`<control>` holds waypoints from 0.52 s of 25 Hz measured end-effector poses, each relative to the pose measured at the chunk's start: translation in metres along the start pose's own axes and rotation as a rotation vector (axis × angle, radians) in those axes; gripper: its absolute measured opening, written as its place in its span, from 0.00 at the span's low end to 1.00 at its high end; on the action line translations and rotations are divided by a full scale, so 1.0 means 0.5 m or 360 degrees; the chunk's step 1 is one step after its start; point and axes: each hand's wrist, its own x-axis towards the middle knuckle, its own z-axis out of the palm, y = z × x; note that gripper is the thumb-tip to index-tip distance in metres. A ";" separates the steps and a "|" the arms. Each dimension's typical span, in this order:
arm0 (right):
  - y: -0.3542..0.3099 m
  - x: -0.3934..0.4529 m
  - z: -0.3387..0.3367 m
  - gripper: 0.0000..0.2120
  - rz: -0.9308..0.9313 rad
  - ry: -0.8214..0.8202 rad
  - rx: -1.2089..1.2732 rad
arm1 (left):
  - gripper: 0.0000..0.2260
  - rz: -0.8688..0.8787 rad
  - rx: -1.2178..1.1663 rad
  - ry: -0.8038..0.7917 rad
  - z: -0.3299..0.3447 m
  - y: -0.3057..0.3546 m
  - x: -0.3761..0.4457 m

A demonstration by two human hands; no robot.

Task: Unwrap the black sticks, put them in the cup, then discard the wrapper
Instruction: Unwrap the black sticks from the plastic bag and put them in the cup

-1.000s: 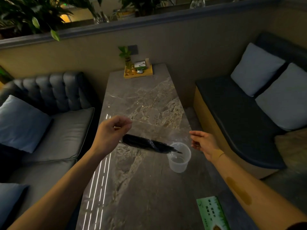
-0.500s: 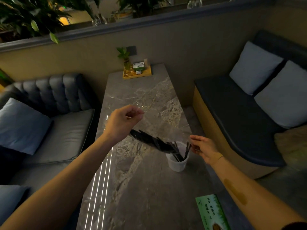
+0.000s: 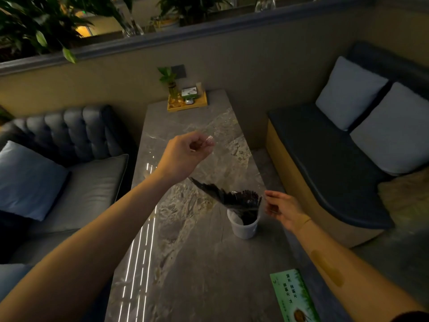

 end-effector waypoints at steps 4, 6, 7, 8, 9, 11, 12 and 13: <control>-0.004 -0.008 -0.003 0.09 0.0005 -0.0025 0.0001 | 0.05 0.0002 -0.0002 0.0013 0.000 0.011 0.007; -0.007 -0.014 -0.002 0.09 0.0005 -0.0046 -0.0001 | 0.06 0.0004 -0.0019 0.0028 0.000 0.018 0.008; -0.009 -0.016 -0.001 0.09 0.0003 -0.0059 -0.0002 | 0.06 -0.0003 -0.0026 0.0041 -0.002 0.020 0.009; -0.012 -0.019 0.000 0.10 -0.0002 -0.0073 -0.0003 | 0.05 -0.0010 -0.0030 0.0056 -0.004 0.023 0.010; -0.014 -0.022 0.001 0.10 -0.0006 -0.0089 -0.0005 | 0.05 -0.0015 -0.0032 0.0070 -0.007 0.026 0.011; -0.019 -0.028 0.001 0.09 -0.0016 -0.0121 -0.0002 | 0.05 -0.0015 -0.0031 0.0104 -0.014 0.030 0.013; -0.022 -0.031 0.001 0.09 -0.0024 -0.0133 0.0002 | 0.05 -0.0013 -0.0025 0.0124 -0.017 0.033 0.013; -0.026 -0.035 0.002 0.09 -0.0037 -0.0140 0.0006 | 0.05 -0.0010 -0.0021 0.0145 -0.020 0.036 0.013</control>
